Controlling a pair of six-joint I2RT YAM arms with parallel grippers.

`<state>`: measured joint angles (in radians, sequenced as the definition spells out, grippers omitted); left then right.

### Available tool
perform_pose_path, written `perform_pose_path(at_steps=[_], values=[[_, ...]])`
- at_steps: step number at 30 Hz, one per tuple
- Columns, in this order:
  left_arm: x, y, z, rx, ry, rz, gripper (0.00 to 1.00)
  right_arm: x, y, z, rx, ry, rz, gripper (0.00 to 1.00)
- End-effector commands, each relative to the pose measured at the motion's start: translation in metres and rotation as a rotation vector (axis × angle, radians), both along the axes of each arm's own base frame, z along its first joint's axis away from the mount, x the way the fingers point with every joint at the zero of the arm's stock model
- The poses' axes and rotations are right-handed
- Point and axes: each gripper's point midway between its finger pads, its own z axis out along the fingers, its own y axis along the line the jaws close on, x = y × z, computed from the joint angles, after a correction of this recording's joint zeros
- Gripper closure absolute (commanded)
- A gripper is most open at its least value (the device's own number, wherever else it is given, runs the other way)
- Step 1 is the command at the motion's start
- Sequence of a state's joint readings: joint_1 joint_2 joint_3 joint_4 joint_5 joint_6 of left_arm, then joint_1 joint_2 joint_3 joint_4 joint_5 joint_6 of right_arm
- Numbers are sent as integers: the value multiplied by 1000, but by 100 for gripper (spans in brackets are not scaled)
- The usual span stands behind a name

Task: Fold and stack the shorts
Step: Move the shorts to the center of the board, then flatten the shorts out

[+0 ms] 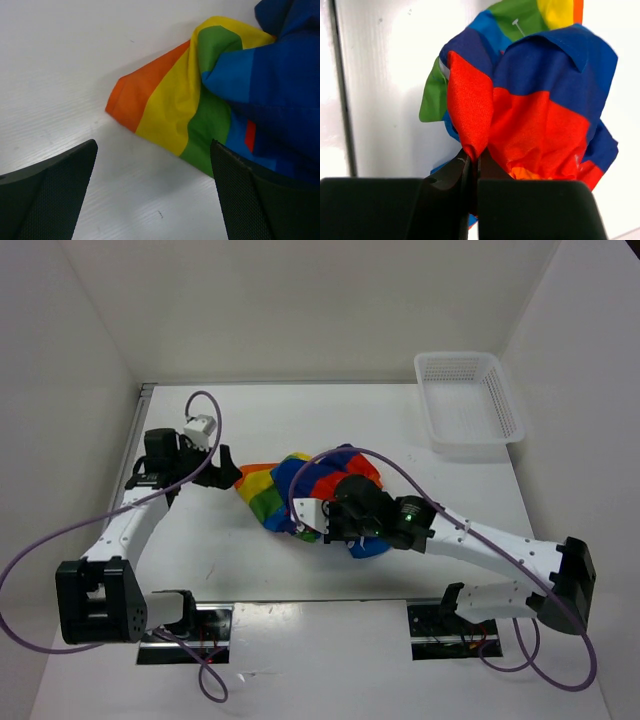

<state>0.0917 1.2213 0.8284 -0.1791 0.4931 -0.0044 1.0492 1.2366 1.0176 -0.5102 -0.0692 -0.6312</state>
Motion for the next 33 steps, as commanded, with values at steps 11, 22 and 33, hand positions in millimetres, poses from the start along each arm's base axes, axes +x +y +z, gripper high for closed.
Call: perform_pose_path(at_steps=[11, 22, 33], values=[[25, -2, -60, 277, 81, 130, 0, 35, -56, -34, -68, 79, -220, 100], [43, -50, -89, 134, 419, -97, 0, 44, -61, -34, -54, 104, -257, 100], [-2, -50, -130, 155, 578, -118, 35, 56, -59, -30, -11, 82, -284, 100]])
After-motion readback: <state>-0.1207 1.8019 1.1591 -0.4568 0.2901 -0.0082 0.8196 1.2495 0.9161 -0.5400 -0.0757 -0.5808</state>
